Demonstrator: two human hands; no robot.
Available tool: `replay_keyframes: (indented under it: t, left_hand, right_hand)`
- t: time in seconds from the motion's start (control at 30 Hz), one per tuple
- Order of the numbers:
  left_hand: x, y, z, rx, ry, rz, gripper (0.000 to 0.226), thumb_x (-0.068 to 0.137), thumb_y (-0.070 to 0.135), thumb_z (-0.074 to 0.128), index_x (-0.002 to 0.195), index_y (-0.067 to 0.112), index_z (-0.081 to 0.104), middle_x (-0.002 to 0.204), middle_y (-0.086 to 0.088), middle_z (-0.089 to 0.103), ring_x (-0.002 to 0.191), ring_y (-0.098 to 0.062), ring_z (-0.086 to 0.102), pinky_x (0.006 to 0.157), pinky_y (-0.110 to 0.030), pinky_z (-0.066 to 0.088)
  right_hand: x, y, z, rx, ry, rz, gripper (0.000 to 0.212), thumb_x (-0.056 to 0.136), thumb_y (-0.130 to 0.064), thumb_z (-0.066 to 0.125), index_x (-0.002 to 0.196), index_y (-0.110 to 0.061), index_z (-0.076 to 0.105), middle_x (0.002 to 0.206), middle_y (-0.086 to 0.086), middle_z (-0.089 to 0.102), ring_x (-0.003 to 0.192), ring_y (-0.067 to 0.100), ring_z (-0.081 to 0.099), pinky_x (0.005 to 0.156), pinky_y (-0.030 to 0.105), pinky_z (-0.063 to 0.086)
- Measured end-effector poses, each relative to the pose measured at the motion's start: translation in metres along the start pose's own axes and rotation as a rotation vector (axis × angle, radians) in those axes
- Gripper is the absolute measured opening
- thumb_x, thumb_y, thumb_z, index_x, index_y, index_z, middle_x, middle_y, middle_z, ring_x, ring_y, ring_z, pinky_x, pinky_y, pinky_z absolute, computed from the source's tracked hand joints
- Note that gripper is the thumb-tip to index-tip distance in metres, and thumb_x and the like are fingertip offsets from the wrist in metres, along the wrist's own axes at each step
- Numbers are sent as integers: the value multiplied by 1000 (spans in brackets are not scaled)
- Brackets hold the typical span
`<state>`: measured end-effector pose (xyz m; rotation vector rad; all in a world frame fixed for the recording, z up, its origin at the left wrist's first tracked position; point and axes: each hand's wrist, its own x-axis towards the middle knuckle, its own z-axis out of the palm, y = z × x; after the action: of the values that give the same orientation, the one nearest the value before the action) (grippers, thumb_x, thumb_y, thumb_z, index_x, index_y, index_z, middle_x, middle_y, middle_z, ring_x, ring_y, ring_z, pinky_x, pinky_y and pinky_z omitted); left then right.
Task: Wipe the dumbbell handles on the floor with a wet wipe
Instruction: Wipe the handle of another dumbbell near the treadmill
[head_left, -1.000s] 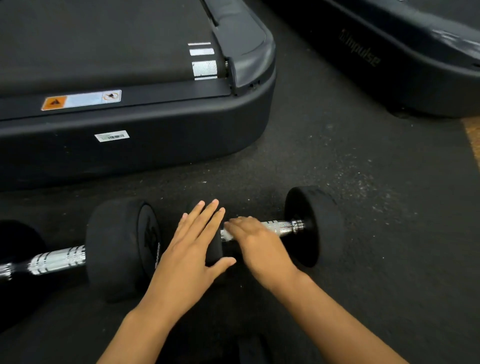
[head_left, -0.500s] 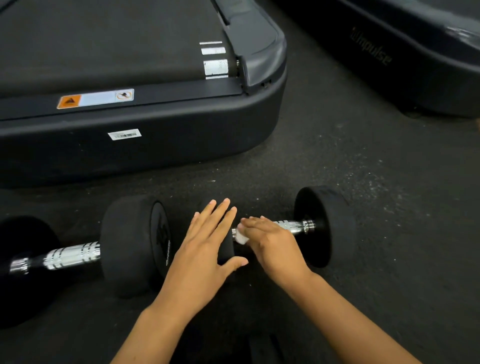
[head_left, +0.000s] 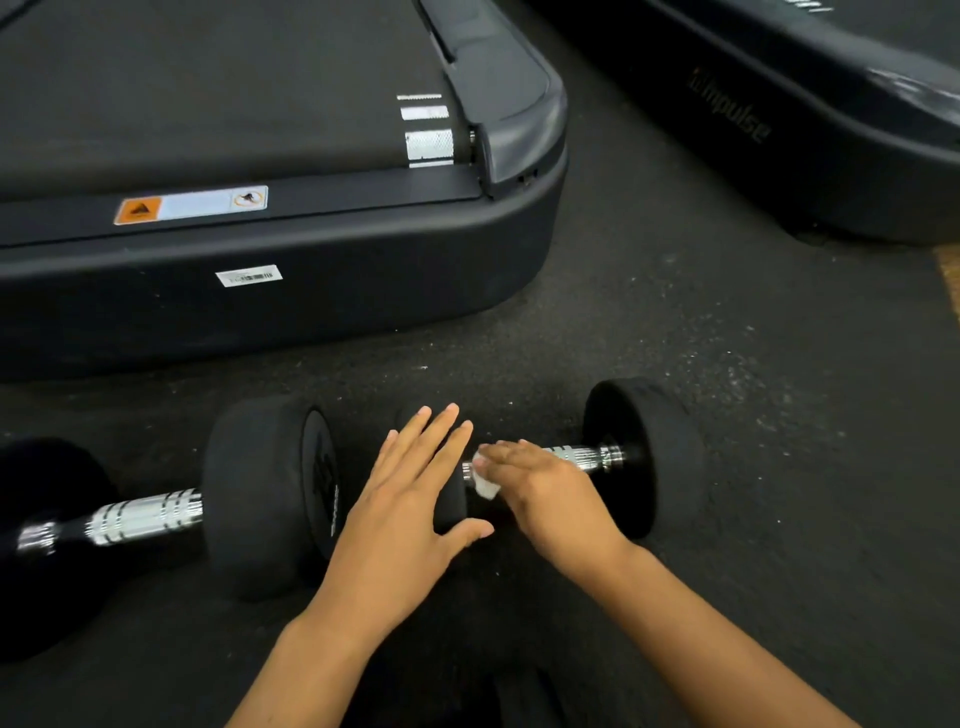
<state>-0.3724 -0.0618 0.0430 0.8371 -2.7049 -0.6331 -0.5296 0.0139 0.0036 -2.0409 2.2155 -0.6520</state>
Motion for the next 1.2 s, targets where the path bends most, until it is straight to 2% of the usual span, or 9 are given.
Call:
replay_keyframes:
  t: [0.1,0.23,0.4,0.6,0.73,0.87,1.03,1.13,1.2]
  left_hand:
    - [1,1,0,4,10,2,87,76,45,68,140,36,10,149,25,-1,136,9,-14,108,-14,-16]
    - [1,0,0,-7,5,-2,86,76,45,69,142,33,15,149,24,2,135,10,-15,108,-13,-16]
    - [0,0,0,-23,31,14,83,78,44,67,141,34,14,148,25,1,134,11,-16,107,-12,-17]
    - [-1,-1,5,-26,66,8,79,81,39,67,143,30,18,151,18,8,139,4,-8,112,-19,-11]
    - [-3,7,4,-36,82,-28,75,84,42,62,145,30,19,152,18,1,138,2,-13,111,-20,-13]
    - [-20,25,-6,-88,79,-71,67,85,43,59,143,24,31,153,11,16,141,-3,-2,115,-27,1]
    - [-73,55,-48,-115,-69,-129,65,87,45,56,143,25,30,149,15,21,140,-3,6,114,-22,-2]
    - [-109,75,-88,-129,-143,-176,63,75,41,69,131,19,51,138,4,48,131,-13,38,110,-26,16]
    - [-131,93,-122,-158,-142,-237,58,73,45,60,125,21,53,129,3,56,124,-13,44,106,-25,21]
  right_hand:
    - [12,-5,-1,56,-70,75,36,86,-4,58,122,-9,60,127,10,58,118,25,54,103,39,39]
    - [-1,-9,3,-15,-79,-62,50,70,-1,72,119,-4,62,121,15,61,113,30,58,101,40,33]
    - [-2,8,-8,98,-55,42,49,78,9,59,124,-8,59,130,13,55,121,27,51,104,36,37]
    - [-10,-18,-11,-2,-54,-37,47,70,4,73,114,-8,65,118,11,63,111,27,59,97,36,38]
    - [-25,-32,-30,40,-8,102,40,72,3,72,107,-16,68,110,4,62,104,20,57,72,32,56]
    - [-42,-59,-44,108,22,217,38,71,5,72,102,-16,67,100,1,55,89,15,55,58,29,53]
    - [-60,-107,-93,215,17,322,42,63,13,68,98,-10,64,97,-1,61,87,12,54,75,19,45]
    - [-67,-143,-137,265,-33,384,40,62,14,65,93,-11,64,94,-3,61,86,5,49,80,4,34]
    - [-70,-171,-171,310,-50,402,36,65,11,62,92,-13,65,95,-5,60,87,2,51,83,0,32]
